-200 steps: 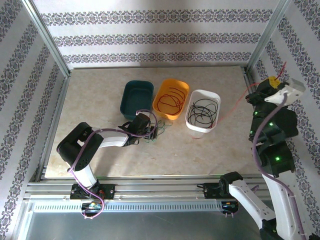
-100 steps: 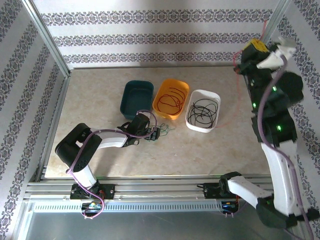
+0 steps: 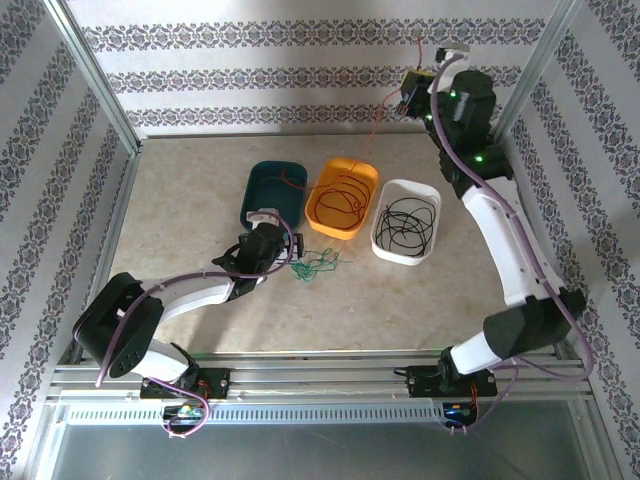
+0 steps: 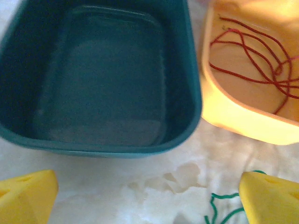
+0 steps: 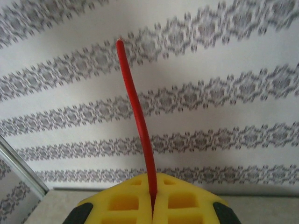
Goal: Untangle the cables
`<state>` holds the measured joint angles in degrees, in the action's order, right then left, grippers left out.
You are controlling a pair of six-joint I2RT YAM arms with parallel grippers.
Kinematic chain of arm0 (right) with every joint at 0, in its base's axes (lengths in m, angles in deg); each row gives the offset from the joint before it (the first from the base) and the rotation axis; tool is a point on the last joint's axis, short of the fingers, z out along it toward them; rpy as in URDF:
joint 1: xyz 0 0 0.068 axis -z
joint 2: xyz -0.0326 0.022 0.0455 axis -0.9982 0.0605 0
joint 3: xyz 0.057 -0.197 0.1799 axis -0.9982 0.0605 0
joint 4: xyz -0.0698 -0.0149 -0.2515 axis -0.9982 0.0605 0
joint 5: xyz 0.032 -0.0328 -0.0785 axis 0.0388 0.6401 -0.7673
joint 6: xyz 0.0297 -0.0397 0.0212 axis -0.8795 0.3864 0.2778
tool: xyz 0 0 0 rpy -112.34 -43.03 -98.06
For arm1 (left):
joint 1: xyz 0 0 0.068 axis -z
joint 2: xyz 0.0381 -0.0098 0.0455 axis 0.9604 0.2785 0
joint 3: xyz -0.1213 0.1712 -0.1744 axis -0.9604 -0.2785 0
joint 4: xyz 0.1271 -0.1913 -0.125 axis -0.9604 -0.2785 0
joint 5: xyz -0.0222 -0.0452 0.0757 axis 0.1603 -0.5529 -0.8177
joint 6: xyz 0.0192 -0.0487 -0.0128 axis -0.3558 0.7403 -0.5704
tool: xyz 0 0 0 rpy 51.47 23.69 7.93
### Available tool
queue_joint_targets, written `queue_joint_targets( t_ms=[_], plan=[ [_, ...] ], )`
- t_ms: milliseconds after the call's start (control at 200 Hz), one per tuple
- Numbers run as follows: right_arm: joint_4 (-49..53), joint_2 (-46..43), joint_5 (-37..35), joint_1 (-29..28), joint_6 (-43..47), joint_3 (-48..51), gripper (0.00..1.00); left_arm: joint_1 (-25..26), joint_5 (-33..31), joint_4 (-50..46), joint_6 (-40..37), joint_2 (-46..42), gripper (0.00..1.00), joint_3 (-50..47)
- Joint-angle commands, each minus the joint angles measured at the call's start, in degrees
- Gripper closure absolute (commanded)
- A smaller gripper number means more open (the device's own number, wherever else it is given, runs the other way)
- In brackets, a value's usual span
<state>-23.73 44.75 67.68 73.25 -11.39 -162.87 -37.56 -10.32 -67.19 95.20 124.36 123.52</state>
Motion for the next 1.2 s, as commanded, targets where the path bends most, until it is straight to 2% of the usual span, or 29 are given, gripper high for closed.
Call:
queue_joint_targets(
  t_ms=[0,185,295,765,1194],
  plan=[
    [-2.04,1.9,0.27,-0.23,-2.24,0.44,1.0,-0.59,-5.18,-1.99,1.55,-1.21,0.01,-1.71],
    [-2.72,3.76,-6.47,-0.56,2.17,2.15,1.0,-0.59,-5.46,-2.45,2.56,-2.27,0.01,-3.21],
    [-1.76,5.72,-7.13,-1.1,4.05,1.59,1.0,-0.59,-5.67,-2.45,2.7,-2.14,0.01,-3.72],
    [5.74,23.22,4.34,-6.16,6.31,-2.92,1.0,-0.59,-3.77,-2.35,-0.09,-2.61,0.01,-3.39],
    [10.4,31.7,-0.28,-9.64,5.5,2.9,1.0,-0.58,-2.79,-2.72,-0.74,-2.54,0.0,-3.74]
  ],
)
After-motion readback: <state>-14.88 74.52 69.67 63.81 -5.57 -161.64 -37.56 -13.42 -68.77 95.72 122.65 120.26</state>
